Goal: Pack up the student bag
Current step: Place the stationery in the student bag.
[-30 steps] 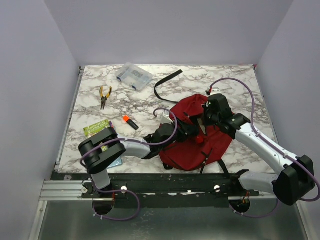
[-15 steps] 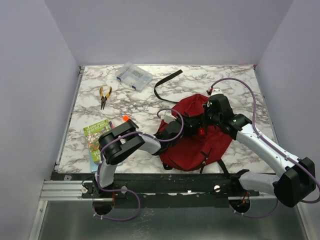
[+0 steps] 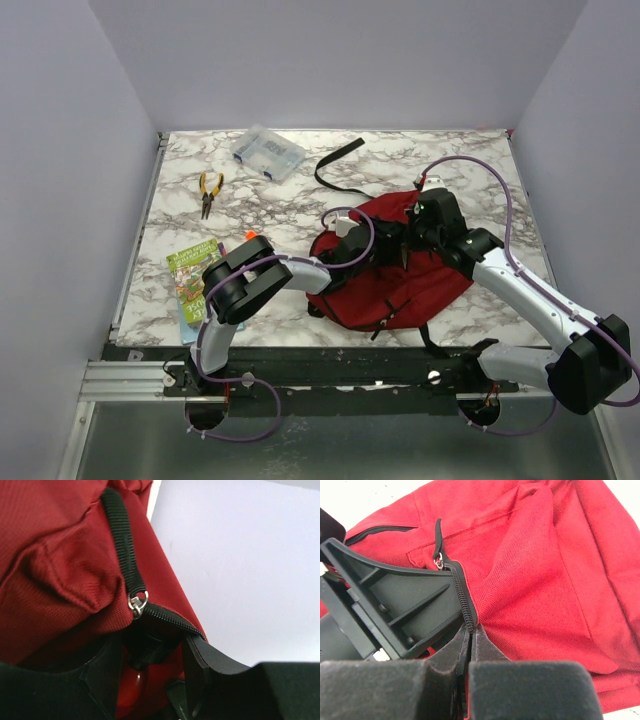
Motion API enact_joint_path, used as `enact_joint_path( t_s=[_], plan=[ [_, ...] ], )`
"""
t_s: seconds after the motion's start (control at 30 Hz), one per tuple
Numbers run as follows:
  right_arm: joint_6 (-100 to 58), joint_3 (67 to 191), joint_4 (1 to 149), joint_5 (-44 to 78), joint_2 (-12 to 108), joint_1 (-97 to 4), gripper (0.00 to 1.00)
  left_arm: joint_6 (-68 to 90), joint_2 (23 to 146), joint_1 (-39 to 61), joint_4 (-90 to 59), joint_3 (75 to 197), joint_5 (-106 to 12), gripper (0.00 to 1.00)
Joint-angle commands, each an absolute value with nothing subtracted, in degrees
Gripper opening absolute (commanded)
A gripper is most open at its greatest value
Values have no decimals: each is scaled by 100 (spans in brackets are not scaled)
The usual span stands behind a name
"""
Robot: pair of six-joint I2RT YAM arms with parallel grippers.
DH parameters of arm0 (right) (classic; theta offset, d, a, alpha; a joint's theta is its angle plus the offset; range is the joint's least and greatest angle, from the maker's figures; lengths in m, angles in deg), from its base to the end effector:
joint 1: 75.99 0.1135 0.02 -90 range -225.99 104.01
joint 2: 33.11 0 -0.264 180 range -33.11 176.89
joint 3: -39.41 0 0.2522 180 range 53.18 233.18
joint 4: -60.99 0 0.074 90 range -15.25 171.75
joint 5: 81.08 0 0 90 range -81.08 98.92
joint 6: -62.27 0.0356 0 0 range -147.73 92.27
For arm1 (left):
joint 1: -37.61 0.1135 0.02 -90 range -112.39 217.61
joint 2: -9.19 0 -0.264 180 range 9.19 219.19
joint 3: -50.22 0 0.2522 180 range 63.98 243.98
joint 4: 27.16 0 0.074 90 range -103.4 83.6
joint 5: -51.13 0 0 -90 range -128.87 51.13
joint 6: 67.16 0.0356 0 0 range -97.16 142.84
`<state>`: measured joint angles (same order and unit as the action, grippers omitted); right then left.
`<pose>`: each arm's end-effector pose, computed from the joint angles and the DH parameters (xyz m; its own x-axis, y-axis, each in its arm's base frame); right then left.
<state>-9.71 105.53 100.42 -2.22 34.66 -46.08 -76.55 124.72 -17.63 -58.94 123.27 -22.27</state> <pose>0.2239 0.1209 0.2790 -0.6539 -0.0260 -0.7561 -0.1690 0.9792 0.1125 0.2512 -0.3442 0.1613 -0.6016 -0.7915 0.1080 -0.2068 0.0237 -0.9781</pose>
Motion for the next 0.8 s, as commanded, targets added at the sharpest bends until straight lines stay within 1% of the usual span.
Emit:
enact_joint_path(
  t_s=[0.0,0.03,0.1,0.33,0.4,0.43,0.5,0.53,0.77],
  plan=[
    [-937,10596,9790,-189,3382,-4571,1,-8319,12526,-1756,-5006,12506,-2519,19],
    [-937,10596,9795,-192,3385,-4567,1,-8348,12501,-1758,-4845,12536,-2622,25],
    [-936,10596,9792,-189,3382,-4571,1,-8342,12456,-1758,-4586,12571,-2799,31],
    [-938,10586,9779,-171,3411,-4567,1,-8314,12292,-1758,-4325,12544,-3110,47],
    [-938,10585,9769,-180,3408,-4567,1,-8349,12234,-1758,-4282,12488,-3139,48],
    [-938,10579,9769,-178,3408,-4567,1,-8372,12202,-1758,-4260,12464,-3149,50],
    [-938,10586,9786,-186,3412,-4568,1,-8420,12141,-1758,-4204,12424,-3190,62],
    [-936,10583,9791,-192,3406,-4567,1,-8427,12111,-1758,-4197,12411,-3223,64],
    [-939,10606,9810,-212,3407,-4570,1,-8755,12000,-1750,-4197,12292,-3487,66]
  ],
)
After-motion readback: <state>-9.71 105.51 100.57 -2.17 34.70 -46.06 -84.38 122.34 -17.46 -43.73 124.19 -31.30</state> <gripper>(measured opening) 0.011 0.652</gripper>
